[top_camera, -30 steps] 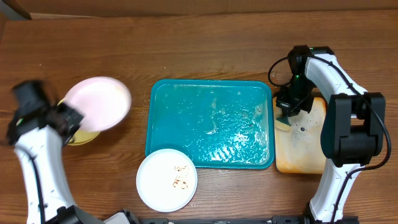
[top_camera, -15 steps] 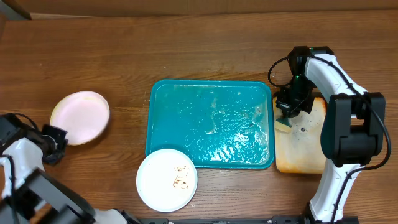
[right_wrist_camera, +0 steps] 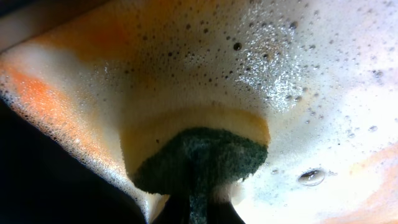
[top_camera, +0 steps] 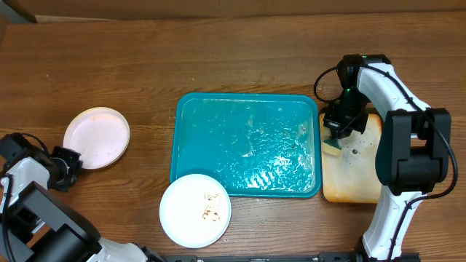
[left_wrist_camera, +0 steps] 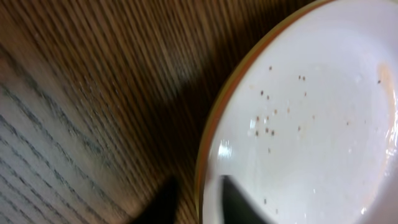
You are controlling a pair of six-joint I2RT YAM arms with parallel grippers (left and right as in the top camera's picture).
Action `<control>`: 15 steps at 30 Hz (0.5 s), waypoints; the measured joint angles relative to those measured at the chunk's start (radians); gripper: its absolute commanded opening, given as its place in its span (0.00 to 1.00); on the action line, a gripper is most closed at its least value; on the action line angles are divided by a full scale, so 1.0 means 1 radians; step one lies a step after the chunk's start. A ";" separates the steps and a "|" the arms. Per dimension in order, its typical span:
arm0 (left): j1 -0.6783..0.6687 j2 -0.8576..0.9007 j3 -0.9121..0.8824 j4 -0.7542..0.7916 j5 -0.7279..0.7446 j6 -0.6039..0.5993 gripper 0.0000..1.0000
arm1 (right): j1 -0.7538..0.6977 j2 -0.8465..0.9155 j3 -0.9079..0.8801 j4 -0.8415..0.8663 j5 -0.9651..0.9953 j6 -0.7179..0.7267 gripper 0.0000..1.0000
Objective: Clean dirty plates on tray and stack at the side
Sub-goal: 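Carry the white plate left and stack it on the yellow plate, then move the left gripper to the dirty white plate and grip its rim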
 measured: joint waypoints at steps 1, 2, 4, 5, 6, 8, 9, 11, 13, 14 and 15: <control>0.000 0.001 0.008 -0.007 0.000 0.000 0.66 | 0.000 0.000 0.000 0.000 0.000 0.000 0.04; 0.000 0.002 0.015 -0.014 -0.001 0.000 0.69 | 0.000 0.000 0.000 0.001 -0.001 0.000 0.04; -0.002 0.002 0.034 -0.034 -0.003 0.000 0.71 | 0.000 0.000 0.000 0.003 0.000 0.000 0.04; -0.002 0.002 0.044 -0.047 -0.004 0.000 0.71 | 0.000 0.000 0.000 0.004 0.000 -0.001 0.04; -0.005 0.002 0.055 -0.061 -0.004 0.001 0.71 | 0.000 0.000 0.000 0.004 0.000 -0.002 0.04; -0.014 0.002 0.085 -0.091 -0.008 0.005 0.67 | 0.000 0.000 0.000 0.005 -0.001 -0.002 0.04; -0.023 0.002 0.103 -0.114 -0.008 0.007 0.63 | 0.000 0.000 0.000 0.005 0.000 -0.002 0.04; -0.047 0.002 0.143 -0.168 -0.010 0.010 0.59 | 0.000 0.000 0.000 0.006 -0.001 -0.002 0.04; -0.094 -0.010 0.181 -0.207 -0.011 0.019 0.59 | 0.000 0.000 0.000 0.007 0.000 -0.003 0.04; -0.126 -0.021 0.189 -0.216 -0.014 0.029 0.61 | 0.000 0.000 0.000 0.008 0.000 -0.003 0.04; -0.152 -0.034 0.192 -0.227 -0.016 0.039 0.62 | 0.000 0.000 0.000 0.011 0.000 -0.003 0.04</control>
